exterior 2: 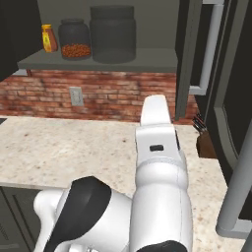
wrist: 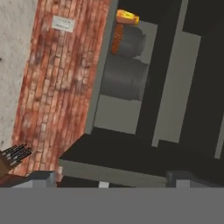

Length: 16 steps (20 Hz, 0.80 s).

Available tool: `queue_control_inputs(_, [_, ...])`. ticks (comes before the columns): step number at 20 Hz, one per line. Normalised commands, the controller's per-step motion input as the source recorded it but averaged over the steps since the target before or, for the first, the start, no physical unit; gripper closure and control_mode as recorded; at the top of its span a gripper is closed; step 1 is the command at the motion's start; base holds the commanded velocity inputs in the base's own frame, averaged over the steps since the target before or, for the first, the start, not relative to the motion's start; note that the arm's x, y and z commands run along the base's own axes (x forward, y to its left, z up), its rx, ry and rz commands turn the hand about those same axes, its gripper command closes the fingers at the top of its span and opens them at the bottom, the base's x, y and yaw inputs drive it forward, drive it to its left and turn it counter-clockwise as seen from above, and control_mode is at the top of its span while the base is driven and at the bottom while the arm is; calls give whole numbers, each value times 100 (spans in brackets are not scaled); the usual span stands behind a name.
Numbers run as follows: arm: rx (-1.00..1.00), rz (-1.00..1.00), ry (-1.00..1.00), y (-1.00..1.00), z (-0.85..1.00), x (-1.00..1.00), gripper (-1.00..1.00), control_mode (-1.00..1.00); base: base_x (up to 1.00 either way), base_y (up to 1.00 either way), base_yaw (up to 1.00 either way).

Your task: Pick the jar and jar from the dining table and place them in the open cabinet. Close the cabinet after placing the objects.

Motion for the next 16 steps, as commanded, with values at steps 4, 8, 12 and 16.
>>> queue_control_inputs(4, [5, 3, 0, -32, 0, 67, -100, -100, 0, 0, 0])
queue_control_inputs(8, [4, 4, 0, -52, 0, 50, -100, -100, 0, 0, 0])
queue_control_inputs(12, [4, 4, 0, -58, 0, 48, -100, -100, 0, 0, 0])
queue_control_inputs(16, [4, 5, 0, -56, 0, 54, -100, -100, 0, 0, 0])
